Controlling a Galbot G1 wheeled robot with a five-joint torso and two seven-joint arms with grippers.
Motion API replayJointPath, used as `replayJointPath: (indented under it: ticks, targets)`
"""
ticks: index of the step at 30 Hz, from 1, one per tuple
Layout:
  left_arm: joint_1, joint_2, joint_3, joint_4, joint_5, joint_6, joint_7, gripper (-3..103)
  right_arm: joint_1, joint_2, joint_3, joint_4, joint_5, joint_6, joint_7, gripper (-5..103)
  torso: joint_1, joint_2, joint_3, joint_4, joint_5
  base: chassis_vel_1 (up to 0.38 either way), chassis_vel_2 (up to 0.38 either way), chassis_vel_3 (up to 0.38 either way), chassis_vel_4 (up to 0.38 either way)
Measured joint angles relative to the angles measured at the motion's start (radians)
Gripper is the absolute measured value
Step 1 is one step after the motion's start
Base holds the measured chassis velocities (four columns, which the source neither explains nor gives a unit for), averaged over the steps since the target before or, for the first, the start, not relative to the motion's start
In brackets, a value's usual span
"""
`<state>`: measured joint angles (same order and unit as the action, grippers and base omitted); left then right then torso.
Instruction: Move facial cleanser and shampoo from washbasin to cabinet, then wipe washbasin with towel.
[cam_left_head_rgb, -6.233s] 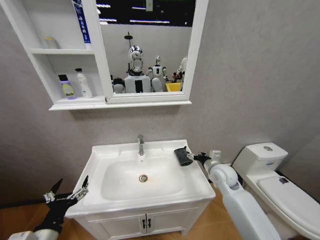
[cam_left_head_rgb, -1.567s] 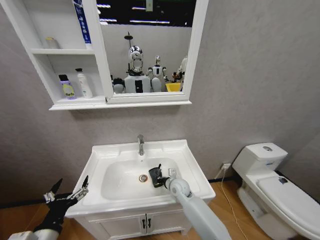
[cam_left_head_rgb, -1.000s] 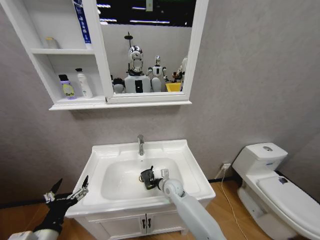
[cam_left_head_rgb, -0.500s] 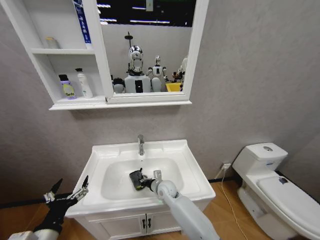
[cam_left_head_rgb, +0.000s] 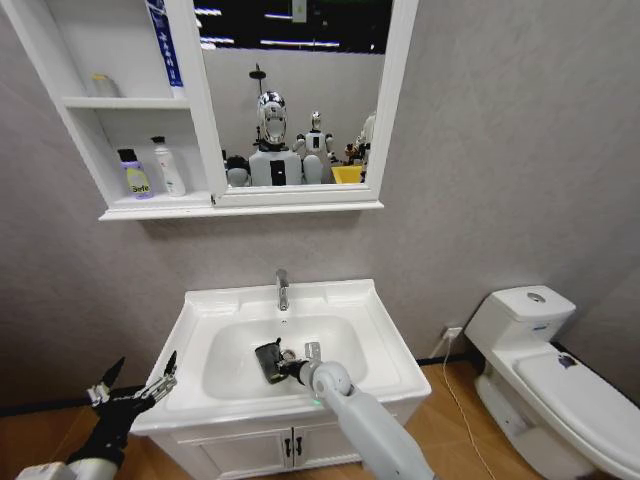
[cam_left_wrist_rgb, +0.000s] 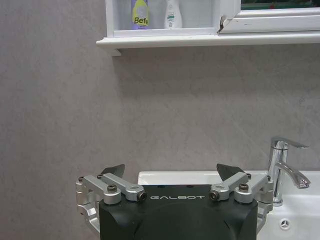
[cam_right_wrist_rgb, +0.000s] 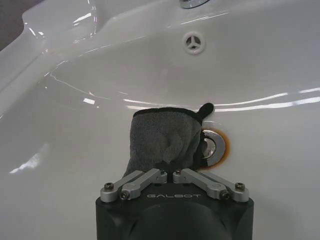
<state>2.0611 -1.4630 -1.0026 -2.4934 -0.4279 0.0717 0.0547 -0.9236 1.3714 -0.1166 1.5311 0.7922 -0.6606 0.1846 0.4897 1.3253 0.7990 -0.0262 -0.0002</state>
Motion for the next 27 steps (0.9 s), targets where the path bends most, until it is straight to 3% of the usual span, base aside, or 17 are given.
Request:
replayJointPath:
  ticks: [6,17,27]
  targets:
    - [0.0,0.0,0.0,0.0,0.0,0.0,0.0,100,-0.03,-0.045,0.062,0.073,0.045,-0.041,0.067,0,0.0,0.0,0.0,0.0,0.0,0.0,0.0,0.0,0.0]
    - [0.0,0.0,0.0,0.0,0.0,0.0,0.0,100,-0.083,-0.11,0.138,0.18,0.055,-0.076,0.095,0,0.0,0.0,0.0,-0.0002,-0.0001,0.0,0.0,0.0,0.0]
    - [0.0,0.0,0.0,0.0,0.0,0.0,0.0,100,-0.054,-0.071,0.102,0.1,0.055,-0.073,0.066,0,0.0,0.0,0.0,0.0,-0.0001,0.0,0.0,0.0,0.0]
